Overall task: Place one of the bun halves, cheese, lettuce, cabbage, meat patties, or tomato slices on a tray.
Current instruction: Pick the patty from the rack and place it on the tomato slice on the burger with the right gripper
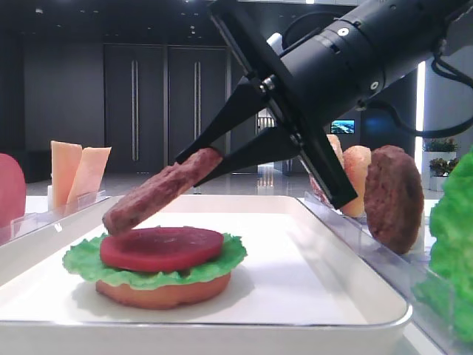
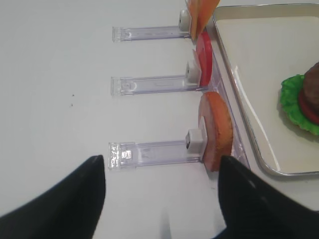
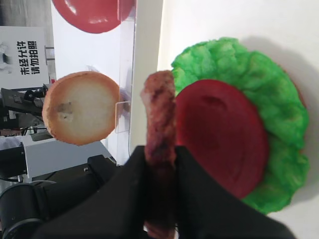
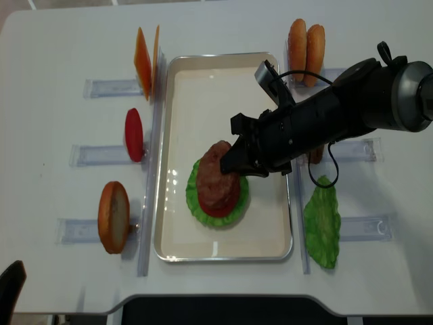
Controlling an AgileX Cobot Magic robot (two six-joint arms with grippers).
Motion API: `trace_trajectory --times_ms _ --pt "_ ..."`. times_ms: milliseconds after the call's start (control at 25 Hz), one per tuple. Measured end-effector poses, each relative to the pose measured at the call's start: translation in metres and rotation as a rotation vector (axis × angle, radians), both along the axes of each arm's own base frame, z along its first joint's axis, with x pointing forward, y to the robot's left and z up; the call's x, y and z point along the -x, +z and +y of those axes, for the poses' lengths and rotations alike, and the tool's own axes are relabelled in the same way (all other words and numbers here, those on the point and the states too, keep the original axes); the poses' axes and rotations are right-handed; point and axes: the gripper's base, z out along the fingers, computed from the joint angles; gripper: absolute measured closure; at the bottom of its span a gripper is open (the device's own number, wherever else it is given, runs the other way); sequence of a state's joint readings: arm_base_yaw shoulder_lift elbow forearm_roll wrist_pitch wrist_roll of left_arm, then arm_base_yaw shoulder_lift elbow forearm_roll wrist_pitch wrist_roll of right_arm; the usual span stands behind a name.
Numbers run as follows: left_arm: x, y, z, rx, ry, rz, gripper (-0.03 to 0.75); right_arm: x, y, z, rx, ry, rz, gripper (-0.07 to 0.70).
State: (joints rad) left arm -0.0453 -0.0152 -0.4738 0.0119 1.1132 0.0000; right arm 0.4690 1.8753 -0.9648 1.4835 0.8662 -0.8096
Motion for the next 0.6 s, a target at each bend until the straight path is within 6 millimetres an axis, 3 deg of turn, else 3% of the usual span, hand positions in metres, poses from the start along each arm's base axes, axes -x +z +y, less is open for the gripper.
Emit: trace_trajectory --times_ms 600 --pt "0.0000 0.0000 0.0000 0.000 0.000 0.000 0.181 0.0000 -0.0004 0.0000 0.001 -0.006 0.011 0.526"
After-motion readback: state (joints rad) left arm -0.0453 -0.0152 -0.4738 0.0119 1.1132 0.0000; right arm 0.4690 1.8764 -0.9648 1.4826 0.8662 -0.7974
